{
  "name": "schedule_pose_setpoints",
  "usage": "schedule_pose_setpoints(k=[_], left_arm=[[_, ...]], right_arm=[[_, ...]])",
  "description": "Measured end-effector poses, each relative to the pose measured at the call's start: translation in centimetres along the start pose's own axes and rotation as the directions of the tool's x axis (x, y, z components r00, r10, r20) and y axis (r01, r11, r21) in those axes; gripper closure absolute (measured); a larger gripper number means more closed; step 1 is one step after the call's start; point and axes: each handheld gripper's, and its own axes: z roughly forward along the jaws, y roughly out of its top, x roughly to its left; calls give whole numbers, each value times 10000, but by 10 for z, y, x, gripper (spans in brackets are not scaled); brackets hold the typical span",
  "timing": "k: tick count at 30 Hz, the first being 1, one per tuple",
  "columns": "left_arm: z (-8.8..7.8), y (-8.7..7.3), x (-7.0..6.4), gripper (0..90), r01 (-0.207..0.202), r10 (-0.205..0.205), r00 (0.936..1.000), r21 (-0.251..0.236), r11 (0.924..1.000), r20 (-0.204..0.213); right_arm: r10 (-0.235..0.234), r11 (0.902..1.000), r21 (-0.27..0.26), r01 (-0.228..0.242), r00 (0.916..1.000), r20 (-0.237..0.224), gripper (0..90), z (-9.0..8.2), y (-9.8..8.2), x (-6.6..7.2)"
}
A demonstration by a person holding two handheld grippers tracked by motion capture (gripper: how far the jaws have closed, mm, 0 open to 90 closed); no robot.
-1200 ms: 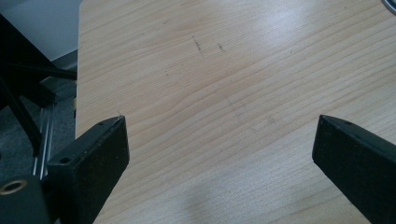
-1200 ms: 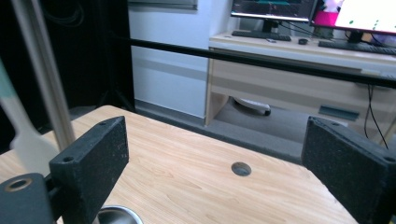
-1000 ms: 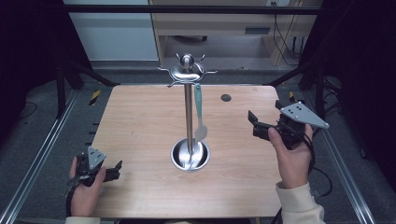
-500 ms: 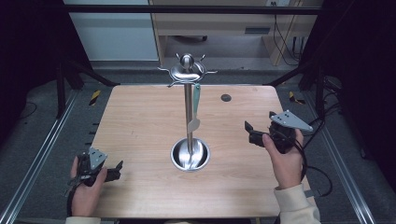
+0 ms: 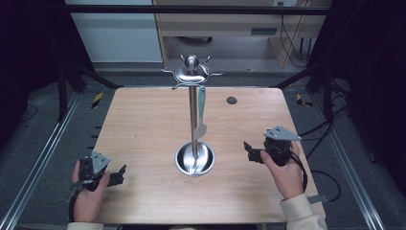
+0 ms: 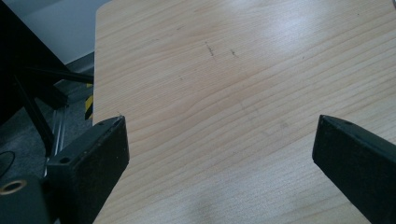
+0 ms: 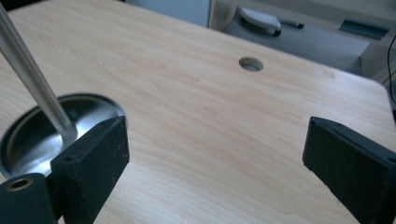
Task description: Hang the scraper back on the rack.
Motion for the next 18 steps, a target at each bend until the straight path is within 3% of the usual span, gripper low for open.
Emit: schedule_pose_setpoints(k=[7,18], left_arm=[[-1,0,1,35,158,-158,9999,-110,9998,10],[0,0,0,34,53,-52,9999,-34,10000,91]], right_arm=[[-186,9961,858,189,9998,-42,91,13,-21,4],[-249,9884,1490,298,9991,-348,113,34,-40,10]])
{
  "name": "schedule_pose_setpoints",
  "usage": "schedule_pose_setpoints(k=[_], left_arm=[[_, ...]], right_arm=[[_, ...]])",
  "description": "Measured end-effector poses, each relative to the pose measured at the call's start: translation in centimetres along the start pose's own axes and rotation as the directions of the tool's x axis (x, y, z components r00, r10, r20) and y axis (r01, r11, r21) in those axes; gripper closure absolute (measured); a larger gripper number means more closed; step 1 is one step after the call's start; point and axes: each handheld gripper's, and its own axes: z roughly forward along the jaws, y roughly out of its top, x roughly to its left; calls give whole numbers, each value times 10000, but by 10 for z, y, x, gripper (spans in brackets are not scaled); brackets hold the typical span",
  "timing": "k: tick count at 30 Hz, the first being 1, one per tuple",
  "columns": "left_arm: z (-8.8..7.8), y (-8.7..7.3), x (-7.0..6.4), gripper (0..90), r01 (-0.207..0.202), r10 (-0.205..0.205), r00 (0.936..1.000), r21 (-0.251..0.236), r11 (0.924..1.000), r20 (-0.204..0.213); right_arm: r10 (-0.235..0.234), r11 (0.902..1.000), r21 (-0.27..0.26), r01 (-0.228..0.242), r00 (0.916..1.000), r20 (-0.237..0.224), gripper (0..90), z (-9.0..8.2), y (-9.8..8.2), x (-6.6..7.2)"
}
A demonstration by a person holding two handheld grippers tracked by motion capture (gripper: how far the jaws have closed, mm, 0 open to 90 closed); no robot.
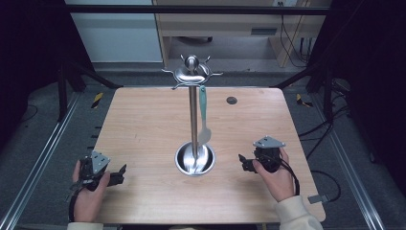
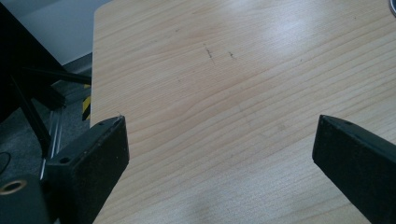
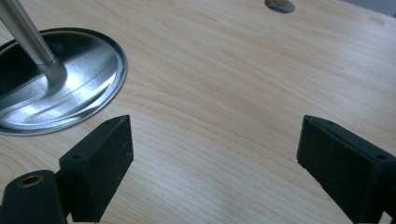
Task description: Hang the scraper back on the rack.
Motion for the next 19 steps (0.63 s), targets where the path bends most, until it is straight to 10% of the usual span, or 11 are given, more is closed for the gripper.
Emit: schedule_pose_setpoints(k=[19], left_arm=[[5,2,-8,31,-366,358,9986,203,9991,401]], right_arm=[[348,9991,-220,-351,9993,-147,129,21,-21,0]])
